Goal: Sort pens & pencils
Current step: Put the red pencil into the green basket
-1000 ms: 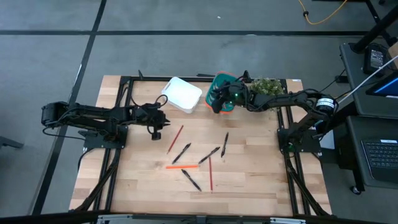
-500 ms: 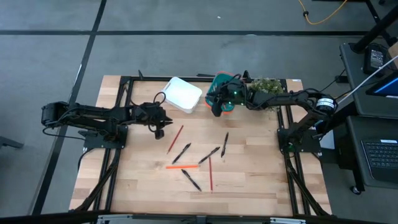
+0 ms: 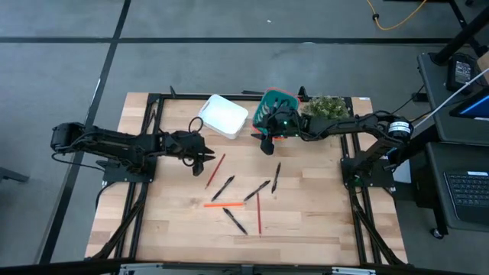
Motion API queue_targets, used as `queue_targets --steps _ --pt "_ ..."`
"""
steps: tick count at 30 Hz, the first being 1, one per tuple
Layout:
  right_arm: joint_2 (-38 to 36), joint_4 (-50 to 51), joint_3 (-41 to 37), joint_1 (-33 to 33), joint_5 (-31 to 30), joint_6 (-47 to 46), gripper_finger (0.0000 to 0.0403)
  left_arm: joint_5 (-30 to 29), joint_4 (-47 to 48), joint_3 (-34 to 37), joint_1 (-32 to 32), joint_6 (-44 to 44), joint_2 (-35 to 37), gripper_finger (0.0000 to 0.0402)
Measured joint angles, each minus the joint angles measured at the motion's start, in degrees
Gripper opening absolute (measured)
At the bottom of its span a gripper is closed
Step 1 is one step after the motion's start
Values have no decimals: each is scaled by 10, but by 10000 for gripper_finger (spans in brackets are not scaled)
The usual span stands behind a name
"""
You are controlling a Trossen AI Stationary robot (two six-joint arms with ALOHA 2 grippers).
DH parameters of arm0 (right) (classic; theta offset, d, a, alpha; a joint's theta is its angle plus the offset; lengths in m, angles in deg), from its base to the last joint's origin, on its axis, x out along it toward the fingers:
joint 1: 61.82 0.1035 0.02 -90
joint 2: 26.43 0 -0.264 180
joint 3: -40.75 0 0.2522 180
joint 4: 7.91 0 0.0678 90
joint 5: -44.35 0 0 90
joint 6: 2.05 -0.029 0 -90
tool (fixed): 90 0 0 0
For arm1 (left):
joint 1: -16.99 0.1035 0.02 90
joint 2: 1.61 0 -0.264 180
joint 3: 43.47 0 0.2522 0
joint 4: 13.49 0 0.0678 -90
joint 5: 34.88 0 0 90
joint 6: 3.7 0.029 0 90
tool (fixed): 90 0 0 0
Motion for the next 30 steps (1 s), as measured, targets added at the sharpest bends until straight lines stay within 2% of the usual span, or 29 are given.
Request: queue_targets --steps 10,15,20,22,27,30 --pt "0 7 0 20 0 11 209 -57 13 0 -71 -118 0 101" --pt "0 8 0 23 0 11 209 -106 73 -40 -106 -136 -6 101" --pt "0 15 0 23 0 10 209 -138 134 -118 -139 -108 -64 101" --pt "0 18 0 23 0 8 209 -156 187 -148 -143 -109 -95 101" --pt "0 39 0 23 0 -5 209 -175 329 -219 -136 -180 -167 101" --pt "0 53 0 23 0 -5 209 -171 344 -236 -132 -212 -198 101"
